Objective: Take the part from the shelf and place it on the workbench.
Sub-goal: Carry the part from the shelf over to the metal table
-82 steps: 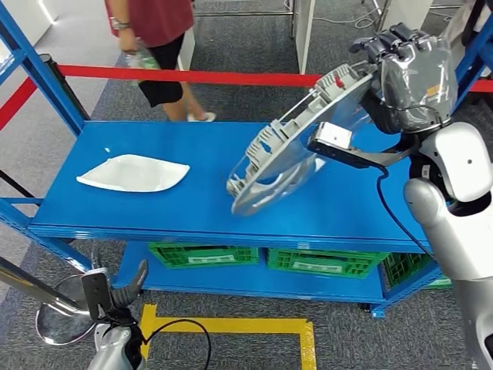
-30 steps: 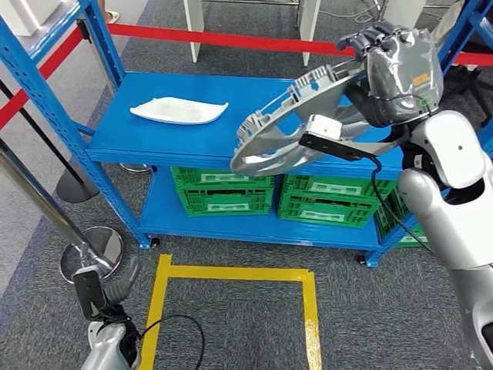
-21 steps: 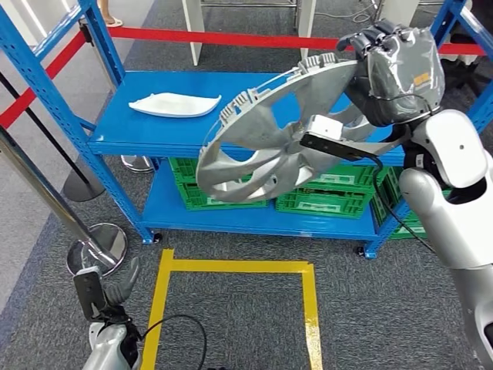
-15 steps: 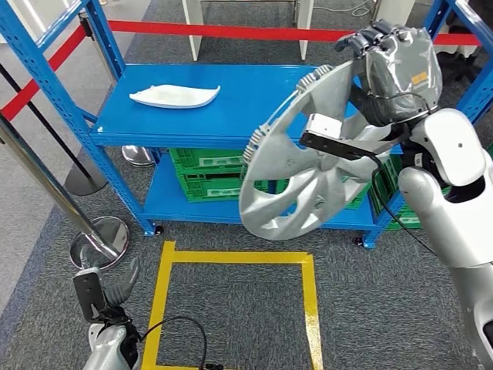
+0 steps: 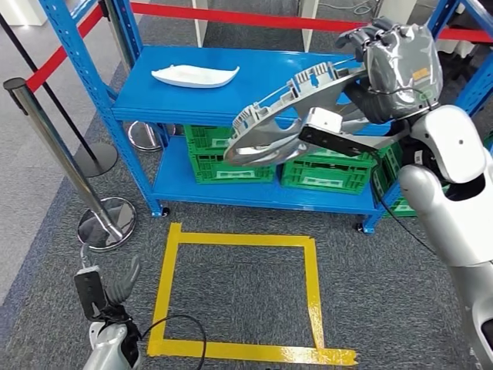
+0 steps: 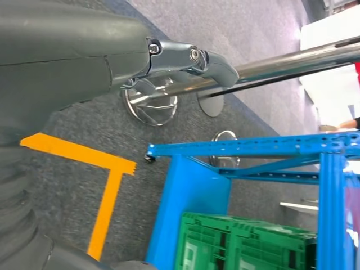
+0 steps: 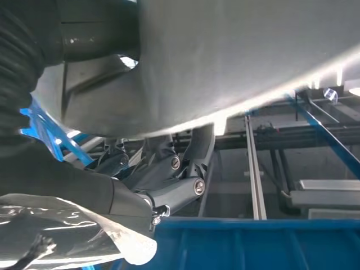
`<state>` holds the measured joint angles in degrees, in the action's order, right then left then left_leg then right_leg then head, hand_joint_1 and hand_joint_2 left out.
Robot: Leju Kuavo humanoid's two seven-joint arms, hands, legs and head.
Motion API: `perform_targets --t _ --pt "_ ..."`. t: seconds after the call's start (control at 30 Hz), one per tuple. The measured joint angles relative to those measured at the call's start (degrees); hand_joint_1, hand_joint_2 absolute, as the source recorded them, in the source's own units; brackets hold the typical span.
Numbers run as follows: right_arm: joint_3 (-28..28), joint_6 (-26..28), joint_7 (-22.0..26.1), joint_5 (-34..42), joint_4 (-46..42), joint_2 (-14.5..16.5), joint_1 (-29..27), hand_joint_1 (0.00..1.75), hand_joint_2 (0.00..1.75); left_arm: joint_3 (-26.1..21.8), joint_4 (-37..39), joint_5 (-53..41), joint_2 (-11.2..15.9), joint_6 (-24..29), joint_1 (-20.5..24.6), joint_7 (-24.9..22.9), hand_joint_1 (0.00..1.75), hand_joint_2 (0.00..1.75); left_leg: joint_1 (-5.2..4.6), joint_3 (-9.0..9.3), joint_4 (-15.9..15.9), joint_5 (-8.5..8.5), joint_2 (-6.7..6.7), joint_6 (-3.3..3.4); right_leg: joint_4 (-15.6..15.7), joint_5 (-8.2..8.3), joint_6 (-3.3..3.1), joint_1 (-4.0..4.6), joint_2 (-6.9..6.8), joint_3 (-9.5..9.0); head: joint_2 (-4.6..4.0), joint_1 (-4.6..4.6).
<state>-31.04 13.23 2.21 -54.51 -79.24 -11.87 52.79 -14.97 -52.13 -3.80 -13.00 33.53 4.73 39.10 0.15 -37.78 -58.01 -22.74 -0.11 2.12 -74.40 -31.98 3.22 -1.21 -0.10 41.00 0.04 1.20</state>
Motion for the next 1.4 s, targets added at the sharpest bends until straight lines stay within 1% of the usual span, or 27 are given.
perform_targets --t 0.07,0.13,0.17,0.2,0.27,0.3,0.33,0.4,0.43,0.47,0.5,0.57,0.63,0.67,0.73,0.77,0.83,0.9,0.93,0.97,1.0,1.07,1.13,1.2,1.27,1.33,1.4 --pt "-0.1 0.0 0.0 0.0 0.1 0.0 0.1 1.75 1.75 0.0 0.0 0.0 -0.1 0.0 0.0 0.0 0.00 1.75 -0.06 -1.63 -0.3 1.19 -0.02 -0.31 5.7 2.12 -0.24 0.06 -0.02 -5.42 0.00 0.00" --pt "-0.1 -0.1 0.0 0.0 0.1 0.1 0.5 1.75 1.75 0.1 -0.1 0.0 -0.2 0.0 0.1 0.0 0.00 1.75 -0.22 -2.81 -0.6 2.38 -0.04 -0.83 13.6 1.02 -0.54 0.23 -0.02 -11.20 0.00 0.04" --pt "-0.2 -0.1 0.0 0.0 0.1 0.1 0.7 1.75 1.75 0.1 -0.1 0.0 -0.2 0.0 0.2 0.0 0.00 1.75 -0.25 -3.20 -0.6 3.06 -0.04 -1.12 16.0 0.25 -0.69 0.36 0.02 -12.67 0.00 0.02" --pt "-0.2 -0.1 0.0 0.0 0.1 0.1 0.8 1.75 1.75 0.1 -0.1 0.0 -0.2 0.1 0.2 0.0 0.00 1.75 -0.26 -3.45 -0.5 3.80 -0.05 -1.43 17.0 0.14 -0.86 0.46 0.05 -12.91 0.00 0.03" --pt "-0.3 -0.3 0.0 0.2 0.2 0.1 0.9 1.75 1.75 0.1 -0.1 -0.1 -0.3 0.1 0.1 0.0 0.00 1.75 -0.16 -4.01 -0.4 3.77 -0.10 -2.12 17.1 1.26 -1.55 0.27 -0.08 -11.98 0.00 0.02" --pt "-0.3 -0.5 0.0 0.2 0.3 0.1 0.9 1.75 1.75 0.1 -0.1 -0.1 -0.3 0.2 0.1 0.0 0.00 1.75 -0.12 -4.44 -1.5 2.12 -0.12 -2.48 17.1 1.95 -2.06 0.15 -0.19 -11.42 0.00 0.09" --pt "-0.4 -0.6 0.0 0.4 0.4 0.2 1.0 1.75 1.75 0.1 -0.1 -0.1 -0.2 0.2 0.1 0.0 0.00 1.75 -0.02 -5.06 -3.9 -0.56 -0.11 -2.78 17.2 2.63 -2.49 0.02 -0.30 -10.79 0.00 0.14" --pt "-0.4 -0.8 0.0 0.5 0.5 0.2 1.1 1.75 1.75 0.1 -0.1 -0.2 -0.2 0.3 0.1 0.0 0.00 1.75 0.16 -6.36 -11.5 -6.30 -0.09 -3.21 17.1 3.89 -2.96 0.06 -0.34 -9.24 0.00 0.25" --pt "-0.5 -0.9 0.0 0.5 0.6 0.3 1.1 1.75 1.75 0.1 -0.1 -0.2 -0.2 0.3 0.1 0.0 0.00 1.75 0.22 -6.68 -15.0 -7.62 -0.09 -3.32 17.0 4.49 -2.97 0.07 -0.32 -8.41 0.00 0.26" --pt "-0.5 -1.0 0.0 0.6 0.6 0.3 1.1 1.75 1.75 0.1 -0.1 -0.2 -0.2 0.3 0.1 0.0 0.00 1.75 0.25 -6.43 -17.2 -7.62 -0.09 -3.37 16.8 5.09 -2.96 0.08 -0.30 -7.53 0.00 0.26" --pt "-0.6 -1.1 0.0 0.6 0.7 0.3 1.1 1.75 1.75 0.2 -0.1 -0.1 -0.2 0.3 0.2 0.0 0.00 1.75 0.27 -5.35 -17.4 -6.52 -0.09 -3.34 16.7 5.65 -2.90 0.08 -0.27 -6.60 0.00 0.26" --pt "-0.7 -1.1 0.0 0.8 0.8 0.3 1.2 1.75 1.75 0.3 -0.1 -0.1 -0.2 0.3 0.3 0.0 0.00 1.75 0.28 -0.73 -12.5 -4.22 -0.12 -3.02 16.3 6.60 -2.58 0.08 -0.21 -5.00 0.00 0.26" --pt "-0.7 -1.1 0.0 0.8 0.8 0.3 1.3 1.75 1.75 0.4 -0.1 0.0 -0.2 0.3 0.5 0.0 0.00 1.75 0.10 4.58 -4.8 -4.83 -0.23 -2.48 16.0 7.48 -1.95 0.19 -0.24 -3.95 0.00 0.21" --pt "-0.7 -1.1 0.0 0.8 0.8 0.3 1.4 1.75 1.75 0.5 -0.1 0.0 -0.2 0.4 0.5 0.0 0.00 1.75 -0.08 5.98 -2.2 -5.49 -0.30 -2.21 16.1 8.04 -1.54 0.18 -0.28 -3.58 0.00 0.19" --pt "-0.8 -1.1 0.0 0.9 0.9 0.3 1.3 1.75 1.75 0.5 -0.2 0.0 -0.3 0.4 0.5 0.0 0.00 1.75 -0.26 6.19 -0.3 -5.38 -0.30 -1.56 16.5 9.16 -0.73 0.05 -0.27 -2.92 0.00 0.19" --pt "-0.8 -1.1 0.0 0.9 1.0 0.3 1.1 1.75 1.75 0.5 -0.2 0.1 -0.3 0.5 0.4 0.0 0.00 1.75 -0.24 5.88 0.1 -4.80 -0.20 -1.16 16.5 8.93 -0.44 -0.03 -0.21 -2.43 0.00 0.17" --pt "-0.9 -1.1 0.0 1.0 1.1 0.2 0.9 1.75 1.75 0.5 -0.2 0.1 -0.3 0.6 0.3 0.0 0.00 1.75 -0.07 5.20 0.7 -3.73 0.04 -0.21 13.5 5.60 -0.13 -0.03 -0.03 -0.86 0.00 -0.09" --pt "-1.1 -1.2 0.1 1.0 1.2 0.2 0.8 1.75 1.75 0.5 -0.2 0.1 -0.3 0.7 0.3 0.0 0.00 1.75 -0.21 4.07 0.5 -2.91 0.16 0.37 6.1 0.53 -0.03 0.01 0.02 1.27 0.00 -0.30" --pt "-1.2 -1.2 0.1 1.0 1.2 0.2 0.7 1.75 1.75 0.5 -0.2 0.1 -0.3 0.7 0.2 0.0 0.00 1.75 -0.29 3.47 0.3 -2.57 0.19 0.44 2.6 -0.94 0.03 0.03 0.02 2.00 0.00 -0.33" --pt "-1.3 -1.2 0.2 1.0 1.2 0.2 0.6 1.75 1.75 0.5 -0.2 0.1 -0.3 0.8 0.2 0.0 0.00 1.75 -0.36 2.86 0.0 -2.27 0.21 0.48 0.5 -1.36 0.04 0.05 0.02 2.07 0.00 -0.34" --pt "-1.3 -1.2 0.2 1.0 1.3 0.2 0.4 1.75 1.75 0.5 -0.2 0.1 -0.3 0.8 0.2 0.0 0.00 1.75 -0.40 2.25 -0.3 -2.01 0.21 0.46 0.5 -0.72 -0.01 0.06 0.02 1.19 0.00 -0.37" --pt "-1.3 -1.2 0.2 1.1 1.3 0.2 0.3 1.75 1.75 0.5 -0.2 0.1 -0.3 0.9 0.1 0.0 0.00 1.75 -0.44 1.10 -0.9 -1.60 0.17 0.30 6.1 1.85 -0.39 0.14 0.00 -3.14 0.00 -0.38" --pt "-1.3 -1.2 0.2 1.1 1.3 0.3 0.3 1.75 1.75 0.5 -0.2 0.1 -0.3 0.9 0.1 0.0 0.00 1.75 -0.54 0.00 -1.6 -1.06 0.14 -0.13 12.9 2.84 -0.88 0.41 0.00 -7.60 0.00 -0.34" --pt "-1.3 -1.1 0.2 1.1 1.2 0.3 0.3 1.75 1.75 0.5 -0.2 0.0 -0.3 0.9 0.0 0.0 0.00 1.75 -0.46 -0.86 -1.7 -0.06 0.15 -0.72 15.5 2.86 -1.23 0.79 0.08 -8.79 0.00 -0.31" --pt "-1.4 -1.1 0.3 1.1 1.2 0.3 0.2 1.75 1.75 0.5 -0.2 0.0 -0.3 0.9 -0.1 0.0 0.00 1.75 -0.40 -1.44 -1.5 0.38 0.07 -1.34 16.0 3.84 -1.74 0.72 0.00 -8.22 0.00 -0.31" --pt "-1.4 -1.1 0.4 1.1 1.2 0.3 0.1 1.75 1.75 0.5 -0.2 0.0 -0.2 0.9 -0.2 0.0 0.00 1.75 -0.34 -2.29 -3.9 -2.51 -0.04 -2.04 16.3 4.87 -2.58 0.41 -0.24 -7.59 0.00 -0.19" --pt "-1.5 -1.2 0.4 1.1 1.2 0.3 0.2 1.75 1.75 0.5 -0.2 0.0 -0.2 0.9 -0.2 0.0 0.00 1.75 0.01 -3.71 -10.6 -7.79 -0.05 -2.70 16.2 5.65 -3.13 0.33 -0.36 -6.57 0.00 -0.05"
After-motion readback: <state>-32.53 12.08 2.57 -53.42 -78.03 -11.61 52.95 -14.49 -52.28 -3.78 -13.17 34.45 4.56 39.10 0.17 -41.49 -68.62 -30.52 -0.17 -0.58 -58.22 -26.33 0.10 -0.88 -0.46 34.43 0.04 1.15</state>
